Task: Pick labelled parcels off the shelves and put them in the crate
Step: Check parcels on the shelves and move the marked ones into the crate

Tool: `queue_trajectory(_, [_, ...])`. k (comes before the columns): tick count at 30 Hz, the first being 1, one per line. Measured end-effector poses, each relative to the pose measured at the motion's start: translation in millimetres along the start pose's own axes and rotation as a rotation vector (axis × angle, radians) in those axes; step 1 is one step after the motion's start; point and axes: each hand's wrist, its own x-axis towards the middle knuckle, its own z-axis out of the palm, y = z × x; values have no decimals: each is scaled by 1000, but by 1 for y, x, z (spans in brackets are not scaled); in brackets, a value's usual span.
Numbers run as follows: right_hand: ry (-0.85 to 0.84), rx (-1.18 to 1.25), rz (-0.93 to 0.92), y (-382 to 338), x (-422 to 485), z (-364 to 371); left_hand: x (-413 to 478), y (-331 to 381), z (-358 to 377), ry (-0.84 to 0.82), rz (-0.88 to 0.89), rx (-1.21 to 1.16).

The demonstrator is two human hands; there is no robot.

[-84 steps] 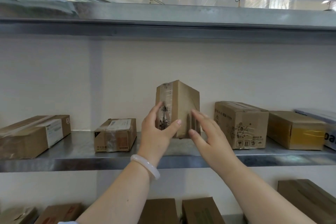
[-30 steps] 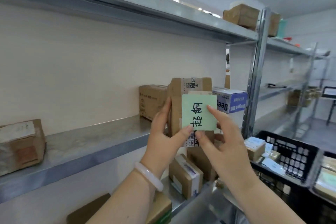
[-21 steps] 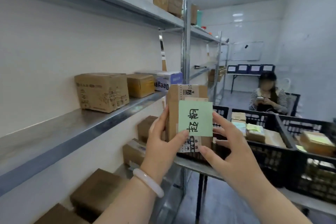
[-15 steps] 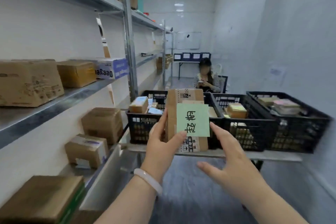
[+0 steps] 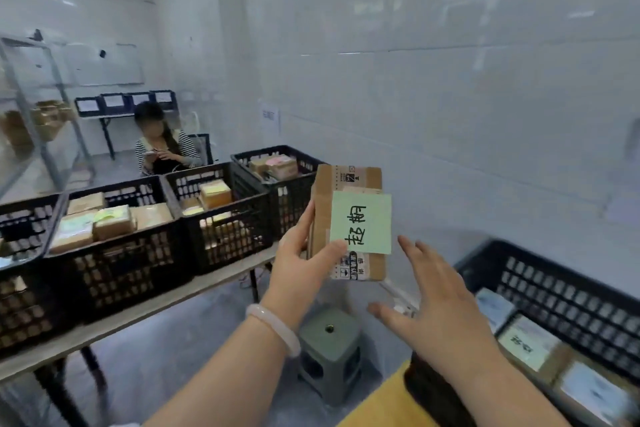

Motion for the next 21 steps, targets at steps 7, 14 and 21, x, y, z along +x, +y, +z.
queue_trajectory(7, [95,-101,294,143,-32,-74,23,-24,188,-309,-114,-59])
queue_trajectory(14, [107,-121,563,240,-70,-109,26,-66,305,-541,-309,-29])
queue_trajectory(21, [135,-118,785,290,-105,-111,27,-118,386,-806,-480,62])
